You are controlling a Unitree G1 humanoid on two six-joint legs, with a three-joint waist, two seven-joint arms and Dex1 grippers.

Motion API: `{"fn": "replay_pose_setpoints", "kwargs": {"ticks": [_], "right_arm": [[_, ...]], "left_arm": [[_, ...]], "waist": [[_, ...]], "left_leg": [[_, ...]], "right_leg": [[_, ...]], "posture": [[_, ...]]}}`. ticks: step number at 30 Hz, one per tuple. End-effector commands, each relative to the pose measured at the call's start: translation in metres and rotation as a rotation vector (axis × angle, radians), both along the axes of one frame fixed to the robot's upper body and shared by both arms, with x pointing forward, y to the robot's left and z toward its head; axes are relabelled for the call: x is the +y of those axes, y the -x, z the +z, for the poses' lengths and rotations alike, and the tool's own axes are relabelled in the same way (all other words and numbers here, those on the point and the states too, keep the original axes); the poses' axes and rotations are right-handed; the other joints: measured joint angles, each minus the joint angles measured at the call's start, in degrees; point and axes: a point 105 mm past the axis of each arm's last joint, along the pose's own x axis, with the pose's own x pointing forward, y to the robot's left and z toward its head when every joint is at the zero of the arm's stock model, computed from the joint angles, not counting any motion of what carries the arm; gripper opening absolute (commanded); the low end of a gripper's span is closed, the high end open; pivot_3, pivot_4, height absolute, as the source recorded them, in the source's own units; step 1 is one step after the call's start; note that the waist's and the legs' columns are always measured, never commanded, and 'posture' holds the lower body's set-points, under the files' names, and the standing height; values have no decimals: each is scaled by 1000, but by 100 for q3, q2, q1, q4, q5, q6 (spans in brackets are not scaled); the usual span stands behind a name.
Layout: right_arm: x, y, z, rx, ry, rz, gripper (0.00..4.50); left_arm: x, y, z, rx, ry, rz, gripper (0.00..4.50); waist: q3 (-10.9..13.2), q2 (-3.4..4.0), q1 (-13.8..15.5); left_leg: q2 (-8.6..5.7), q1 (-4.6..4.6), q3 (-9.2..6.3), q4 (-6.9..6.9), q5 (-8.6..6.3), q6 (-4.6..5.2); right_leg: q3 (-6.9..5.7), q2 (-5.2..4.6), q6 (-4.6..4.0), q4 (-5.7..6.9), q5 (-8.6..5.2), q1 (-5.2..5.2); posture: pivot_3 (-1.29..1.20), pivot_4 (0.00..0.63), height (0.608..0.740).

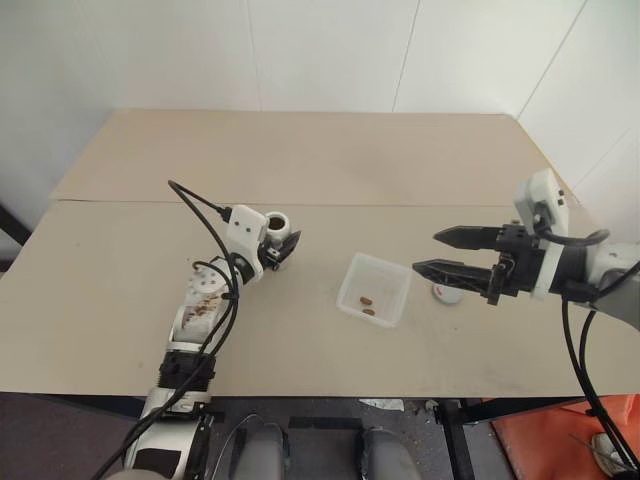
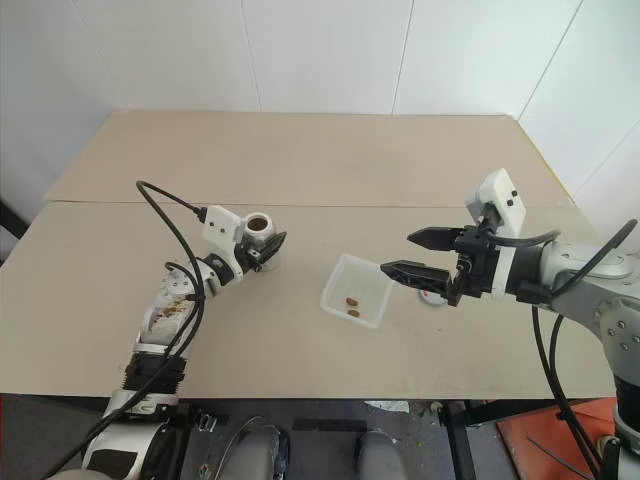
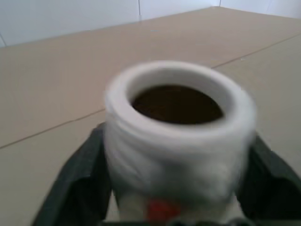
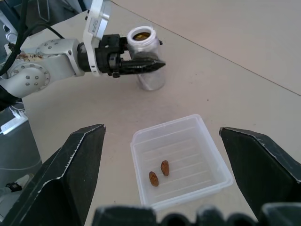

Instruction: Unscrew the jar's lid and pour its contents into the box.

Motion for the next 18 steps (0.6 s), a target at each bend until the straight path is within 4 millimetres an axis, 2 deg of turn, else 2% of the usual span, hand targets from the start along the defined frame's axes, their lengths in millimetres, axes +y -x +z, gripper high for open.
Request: {"fn": "replay_pose_setpoints", "kwargs": {"ticks": [1, 4, 8, 14, 16, 18], "right_arm": [[0, 3, 10, -51, 7, 0, 4500], [0, 3, 9, -52, 2, 0, 4500], [0, 4, 8, -54, 3, -4, 4500], [-4, 12, 2, -37, 10, -3, 4500], [-6, 14, -1, -30, 17, -1, 4500], [-8, 14, -5, -29, 34, -12, 4500]], "left_arm": [[0, 4, 14, -49, 1, -4, 4481], [3, 7, 14, -47, -8, 4, 4481], [10, 22, 17, -19, -25, -54, 4481], [44, 65, 12, 52, -96, -59, 4481], [53, 81, 16, 64, -106, -75, 4481], [58, 104, 25, 48, -153, -167, 4481]], "waist": [[0, 0, -1], [0, 0, 1], [0, 0, -23], [-1, 1, -63], [-1, 2, -61], [-2, 1, -66]], "left_leg": [[0, 0, 0, 0, 0, 0], [0, -1, 0, -1, 0, 0], [1, 0, 1, -2, 0, 0], [7, 1, 4, -8, 0, 0], [6, 6, 4, -8, 0, 0], [10, 10, 4, -9, 0, 0]], "right_leg": [[0, 0, 0, 0, 0, 0], [0, 0, 0, -2, 0, 0], [1, 1, 0, -2, 0, -1], [6, 2, -1, -3, -1, -6], [6, 1, -1, -1, -1, -2], [4, 4, -2, -2, -2, 1]], "posture": [[0, 150, 740], [0, 150, 740], [0, 150, 740], [0, 150, 740], [0, 150, 740], [0, 150, 740]]}}
